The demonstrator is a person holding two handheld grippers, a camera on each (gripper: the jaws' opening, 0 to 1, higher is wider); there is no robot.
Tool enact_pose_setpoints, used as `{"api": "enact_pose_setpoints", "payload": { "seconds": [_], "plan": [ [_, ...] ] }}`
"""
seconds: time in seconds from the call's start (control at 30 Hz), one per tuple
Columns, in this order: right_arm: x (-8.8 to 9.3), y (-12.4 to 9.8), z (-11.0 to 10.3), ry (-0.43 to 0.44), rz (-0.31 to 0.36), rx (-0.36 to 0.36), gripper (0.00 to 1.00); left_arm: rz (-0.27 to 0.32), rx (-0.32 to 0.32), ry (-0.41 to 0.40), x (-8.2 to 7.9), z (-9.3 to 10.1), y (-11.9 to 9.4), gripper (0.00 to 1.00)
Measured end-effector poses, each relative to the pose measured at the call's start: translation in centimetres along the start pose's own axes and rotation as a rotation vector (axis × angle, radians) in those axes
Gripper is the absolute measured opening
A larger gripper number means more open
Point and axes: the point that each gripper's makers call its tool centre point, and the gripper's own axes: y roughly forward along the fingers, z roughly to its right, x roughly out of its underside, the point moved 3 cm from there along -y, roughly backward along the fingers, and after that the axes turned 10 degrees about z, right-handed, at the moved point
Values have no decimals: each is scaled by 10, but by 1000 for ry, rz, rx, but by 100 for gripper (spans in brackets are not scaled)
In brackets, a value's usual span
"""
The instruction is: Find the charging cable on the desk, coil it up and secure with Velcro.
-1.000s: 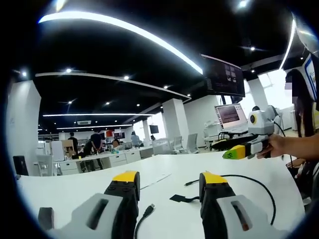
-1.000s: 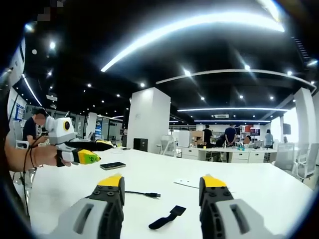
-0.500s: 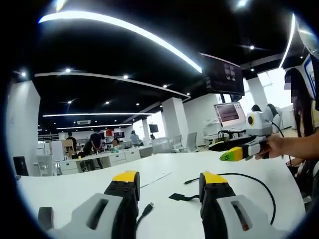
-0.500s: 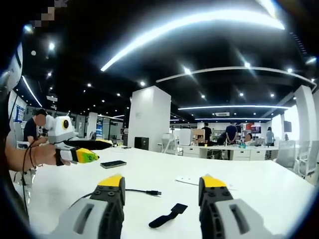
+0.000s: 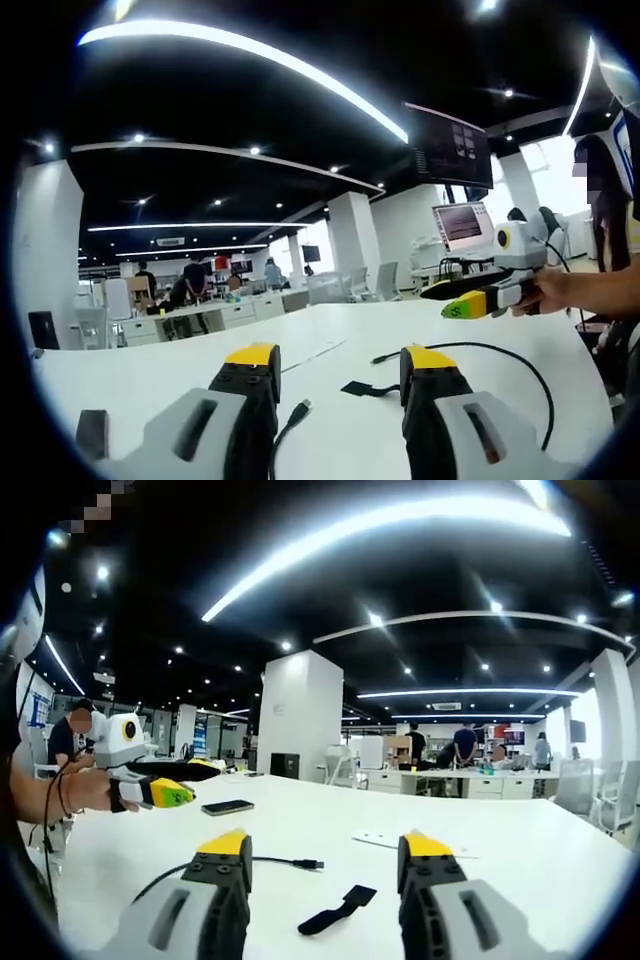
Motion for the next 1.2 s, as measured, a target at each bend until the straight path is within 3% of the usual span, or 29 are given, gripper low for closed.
{"api": "enact_pose_setpoints", "payload": {
  "seconds": [1.2],
  "plan": [
    [14,15,4,-15,-46,2,57,-9,-33,-23,12,-3,-14,48]
  ]
}}
